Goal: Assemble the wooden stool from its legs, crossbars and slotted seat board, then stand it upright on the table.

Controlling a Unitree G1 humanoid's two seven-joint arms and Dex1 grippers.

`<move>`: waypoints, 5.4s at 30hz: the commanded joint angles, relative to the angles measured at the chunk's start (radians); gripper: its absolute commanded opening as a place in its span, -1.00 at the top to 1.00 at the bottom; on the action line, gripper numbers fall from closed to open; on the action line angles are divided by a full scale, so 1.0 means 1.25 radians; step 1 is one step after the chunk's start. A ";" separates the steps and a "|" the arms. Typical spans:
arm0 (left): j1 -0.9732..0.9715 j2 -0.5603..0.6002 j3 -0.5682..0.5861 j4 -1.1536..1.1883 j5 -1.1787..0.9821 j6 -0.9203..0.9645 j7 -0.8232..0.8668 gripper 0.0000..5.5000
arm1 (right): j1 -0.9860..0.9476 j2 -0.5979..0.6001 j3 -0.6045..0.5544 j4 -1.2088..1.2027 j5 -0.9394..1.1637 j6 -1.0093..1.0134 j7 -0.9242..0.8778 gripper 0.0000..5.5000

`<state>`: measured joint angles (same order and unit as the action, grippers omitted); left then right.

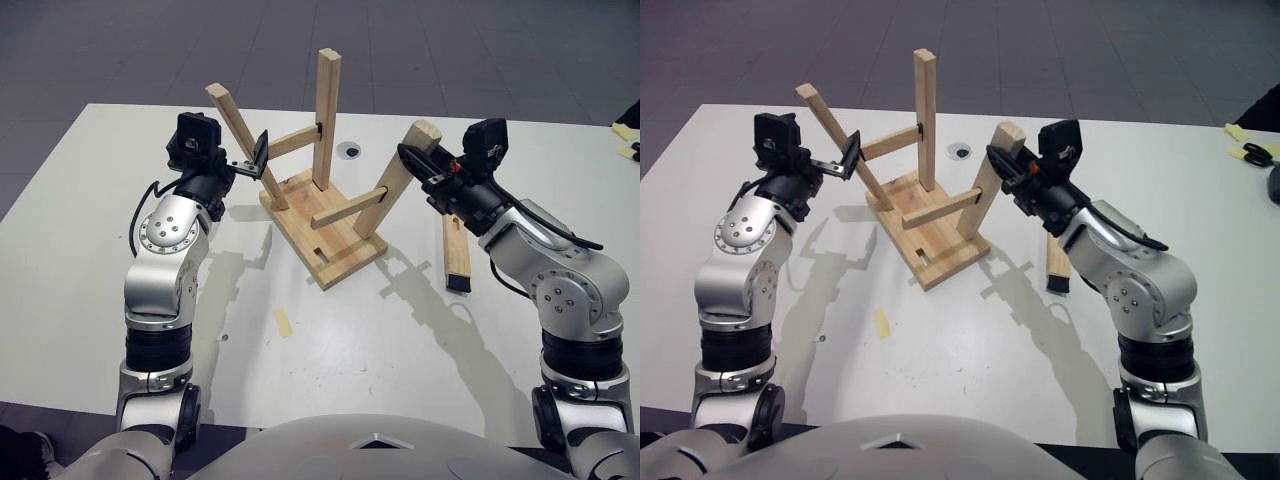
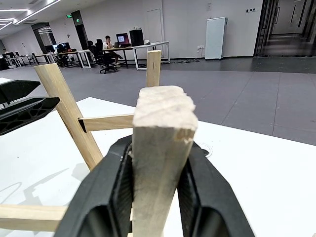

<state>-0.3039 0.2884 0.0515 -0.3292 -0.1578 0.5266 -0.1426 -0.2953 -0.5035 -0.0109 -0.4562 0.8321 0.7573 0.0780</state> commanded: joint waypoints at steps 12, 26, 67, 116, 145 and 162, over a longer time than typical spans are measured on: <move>-0.024 0.010 0.029 0.032 0.008 -0.012 -0.009 -0.96 | -0.032 0.034 -0.083 0.097 -0.040 0.068 -0.041 0.49; -0.032 -0.004 0.024 0.062 0.022 -0.037 -0.011 -0.96 | -0.244 0.093 -0.253 0.188 0.051 0.008 -0.008 -0.33; 0.048 -0.086 -0.007 -0.001 0.055 -0.055 0.052 -0.96 | -0.097 0.090 -0.304 0.361 -0.167 -0.096 0.065 -0.96; -0.111 -0.201 0.191 -0.107 -0.377 0.163 0.037 -0.96 | -0.050 0.020 -0.179 0.205 -0.550 -0.300 -0.001 0.25; -0.215 -0.040 0.146 -0.063 -1.118 0.179 0.222 -0.52 | 0.051 -0.011 0.046 -0.144 -0.289 -0.270 0.411 0.25; -0.164 0.037 0.137 -0.117 -1.151 0.146 0.208 0.55 | 0.073 -0.007 0.043 -0.134 -0.328 -0.288 0.402 0.25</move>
<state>-0.4925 0.3296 0.2265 -0.4586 -1.5863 0.7247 0.1237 -0.2119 -0.5079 0.0479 -0.6207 0.4294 0.3921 0.5796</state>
